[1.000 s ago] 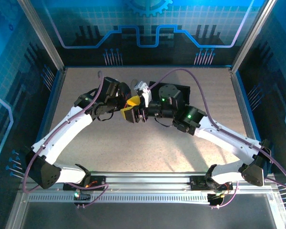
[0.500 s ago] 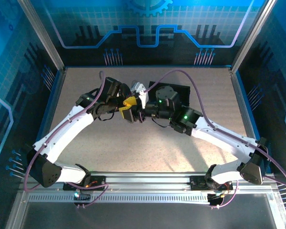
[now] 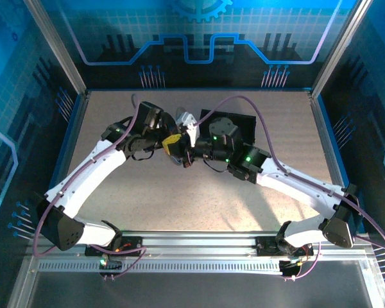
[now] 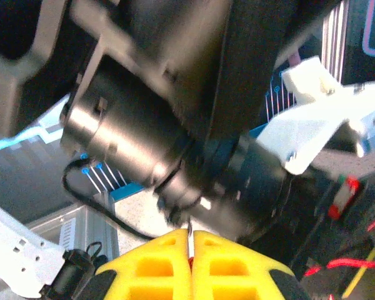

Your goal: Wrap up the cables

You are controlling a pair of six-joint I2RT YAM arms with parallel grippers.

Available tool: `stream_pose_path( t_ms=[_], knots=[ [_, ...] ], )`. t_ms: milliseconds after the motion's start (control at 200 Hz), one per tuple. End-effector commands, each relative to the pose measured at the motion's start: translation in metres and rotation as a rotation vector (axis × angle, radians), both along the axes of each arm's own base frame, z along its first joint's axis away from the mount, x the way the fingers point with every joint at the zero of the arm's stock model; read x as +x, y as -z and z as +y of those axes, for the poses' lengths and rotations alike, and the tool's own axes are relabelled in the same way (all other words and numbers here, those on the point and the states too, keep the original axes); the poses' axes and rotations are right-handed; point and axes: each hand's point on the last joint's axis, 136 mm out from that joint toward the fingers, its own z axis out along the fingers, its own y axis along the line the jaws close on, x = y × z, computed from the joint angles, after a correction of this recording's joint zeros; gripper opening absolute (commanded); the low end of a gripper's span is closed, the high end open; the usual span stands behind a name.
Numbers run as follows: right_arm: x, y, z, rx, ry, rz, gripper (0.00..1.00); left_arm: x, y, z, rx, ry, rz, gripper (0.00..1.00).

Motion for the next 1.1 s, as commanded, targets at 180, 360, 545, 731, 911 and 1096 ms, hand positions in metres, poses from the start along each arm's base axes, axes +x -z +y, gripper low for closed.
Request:
stream_pose_path(
  t_ms=[180,360,545,731,911,1096],
  knots=[
    [-0.015,0.047,-0.045,0.109,0.163,0.068,0.00,0.028,-0.054,0.032,-0.406,-0.223,-0.055,0.00],
    [0.021,0.112,-0.096,0.170,0.444,0.282,0.00,0.029,-0.066,0.044,-0.595,-0.240,-0.075,0.00],
    [0.054,0.147,-0.137,0.299,0.545,0.510,0.00,0.014,-0.082,0.024,-0.654,-0.059,-0.081,0.00],
    [0.087,0.149,-0.161,0.375,0.536,0.634,0.00,-0.016,-0.088,0.006,-0.629,0.163,-0.079,0.00],
    [0.120,0.127,-0.164,0.419,0.390,0.695,0.00,-0.052,-0.087,-0.027,-0.570,0.406,-0.056,0.00],
    [0.153,0.105,-0.166,0.478,0.214,0.737,0.00,-0.088,-0.086,-0.060,-0.482,0.616,-0.064,0.00]
  ],
)
